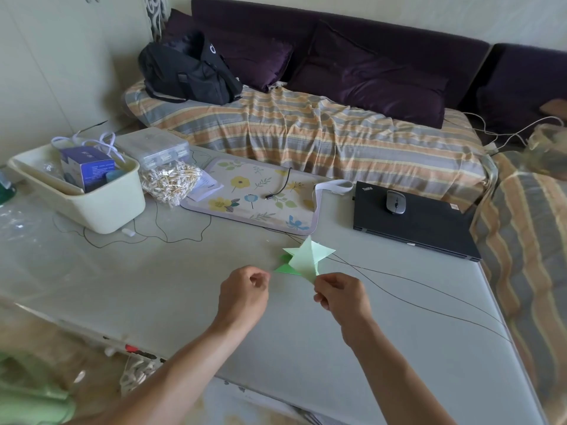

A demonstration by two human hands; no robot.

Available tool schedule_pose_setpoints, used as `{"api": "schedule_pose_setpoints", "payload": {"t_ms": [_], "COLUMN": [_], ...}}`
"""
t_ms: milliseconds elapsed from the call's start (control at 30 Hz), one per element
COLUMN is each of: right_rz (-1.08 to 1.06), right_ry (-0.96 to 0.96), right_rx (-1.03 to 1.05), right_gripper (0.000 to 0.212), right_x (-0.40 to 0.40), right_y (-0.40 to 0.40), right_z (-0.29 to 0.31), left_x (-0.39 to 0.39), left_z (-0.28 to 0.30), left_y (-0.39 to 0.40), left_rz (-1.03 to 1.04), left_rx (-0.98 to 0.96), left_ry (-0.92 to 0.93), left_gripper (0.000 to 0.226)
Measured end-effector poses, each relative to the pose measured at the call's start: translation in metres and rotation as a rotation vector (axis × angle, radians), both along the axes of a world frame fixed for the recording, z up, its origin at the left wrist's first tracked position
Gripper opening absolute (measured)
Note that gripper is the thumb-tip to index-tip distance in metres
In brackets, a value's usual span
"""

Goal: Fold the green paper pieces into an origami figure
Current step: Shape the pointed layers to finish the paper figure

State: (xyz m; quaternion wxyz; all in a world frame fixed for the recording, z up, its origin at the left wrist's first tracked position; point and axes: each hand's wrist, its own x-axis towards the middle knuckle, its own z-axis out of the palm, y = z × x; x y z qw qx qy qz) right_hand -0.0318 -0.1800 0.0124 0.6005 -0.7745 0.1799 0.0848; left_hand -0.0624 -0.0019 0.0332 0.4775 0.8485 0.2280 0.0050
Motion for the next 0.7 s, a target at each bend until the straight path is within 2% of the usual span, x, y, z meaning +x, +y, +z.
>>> {"api": "schedule_pose_setpoints", "payload": {"t_ms": [133, 300, 467, 700], "right_rz": [-0.196, -0.295, -0.347, -0.305], "right_ry": [0.046, 0.059, 0.049, 0.061], "right_rx": [0.093, 0.131, 0.15, 0.155], "right_gripper": [0.012, 0.015, 0.018, 0.017], "right_x": [0.014, 0.029, 0.037, 0.037], "right_y": [-0.001, 0.009, 0.017, 0.017], "right_z": [-0.008, -0.015, -0.021, -0.027], "left_x": [-0.002, -0.002, -0.001, -0.001], "left_z": [0.001, 0.001, 0.002, 0.004], "left_y": [-0.006, -0.011, -0.01, -0.008], "left_rz": [-0.041, -0.045, -0.042, -0.023], "left_rx": [-0.001, -0.015, -0.021, -0.026], "left_ry": [0.023, 0.026, 0.022, -0.006], "left_gripper": [0.024, 0.025, 0.024, 0.025]}}
